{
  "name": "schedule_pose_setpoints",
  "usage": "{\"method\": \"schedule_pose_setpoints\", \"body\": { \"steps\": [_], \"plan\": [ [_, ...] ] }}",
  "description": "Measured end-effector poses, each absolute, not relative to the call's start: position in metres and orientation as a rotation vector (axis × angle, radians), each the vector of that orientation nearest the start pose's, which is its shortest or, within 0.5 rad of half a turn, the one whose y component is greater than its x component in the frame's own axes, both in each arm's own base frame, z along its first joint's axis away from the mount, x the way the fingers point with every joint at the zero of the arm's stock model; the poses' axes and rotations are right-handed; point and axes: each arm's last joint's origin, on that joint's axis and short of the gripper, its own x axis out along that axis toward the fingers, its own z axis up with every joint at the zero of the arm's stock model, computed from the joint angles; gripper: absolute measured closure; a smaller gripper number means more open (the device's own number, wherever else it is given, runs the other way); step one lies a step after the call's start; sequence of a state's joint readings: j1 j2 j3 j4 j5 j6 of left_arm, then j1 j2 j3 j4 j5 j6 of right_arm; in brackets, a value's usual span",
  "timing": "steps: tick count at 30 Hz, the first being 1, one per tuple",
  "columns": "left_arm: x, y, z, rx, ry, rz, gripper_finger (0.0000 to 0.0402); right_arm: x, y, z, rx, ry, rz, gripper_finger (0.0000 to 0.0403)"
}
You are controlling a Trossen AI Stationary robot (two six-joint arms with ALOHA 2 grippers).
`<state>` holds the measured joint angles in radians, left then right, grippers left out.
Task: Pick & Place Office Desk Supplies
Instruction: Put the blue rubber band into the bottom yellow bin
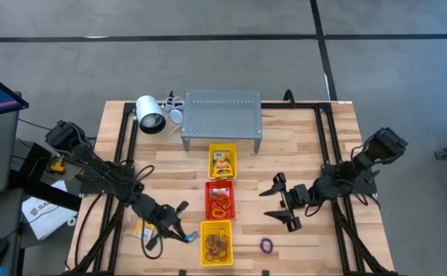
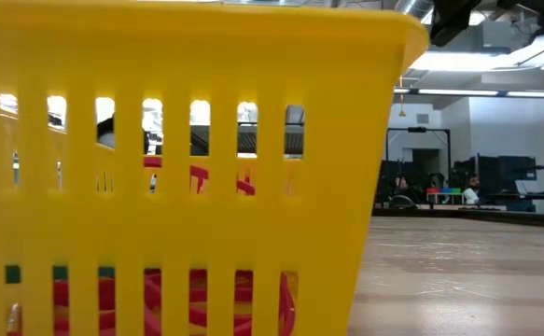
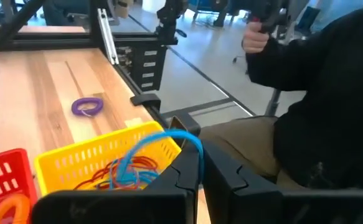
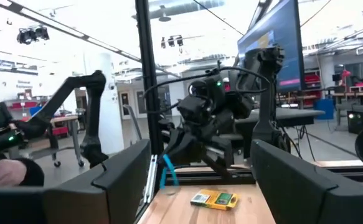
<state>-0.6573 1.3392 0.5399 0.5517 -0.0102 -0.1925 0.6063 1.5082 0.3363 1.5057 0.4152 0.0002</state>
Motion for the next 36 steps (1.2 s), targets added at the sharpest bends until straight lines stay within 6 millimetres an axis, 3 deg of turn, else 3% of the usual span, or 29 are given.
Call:
{"method": "schedule_pose_setpoints", "body": {
  "steps": [18, 29, 36],
  "plan": [
    [0.239, -0.148, 0.178, -0.108, 0.409, -0.576, 0.0398, 0.228, 0.150, 0.191, 0.180, -0.265, 0.213, 0.0129],
    [0.273, -0.158, 0.173, -0.124, 0.522, -0.630, 0.0397, 0.230, 0.150, 0.190, 0.178, -0.262, 0.207, 0.0129],
    [0.285, -0.159, 0.166, -0.115, 0.589, -0.605, 0.0396, 0.230, 0.150, 0.190, 0.178, -0.262, 0.207, 0.0129]
  ]
}}
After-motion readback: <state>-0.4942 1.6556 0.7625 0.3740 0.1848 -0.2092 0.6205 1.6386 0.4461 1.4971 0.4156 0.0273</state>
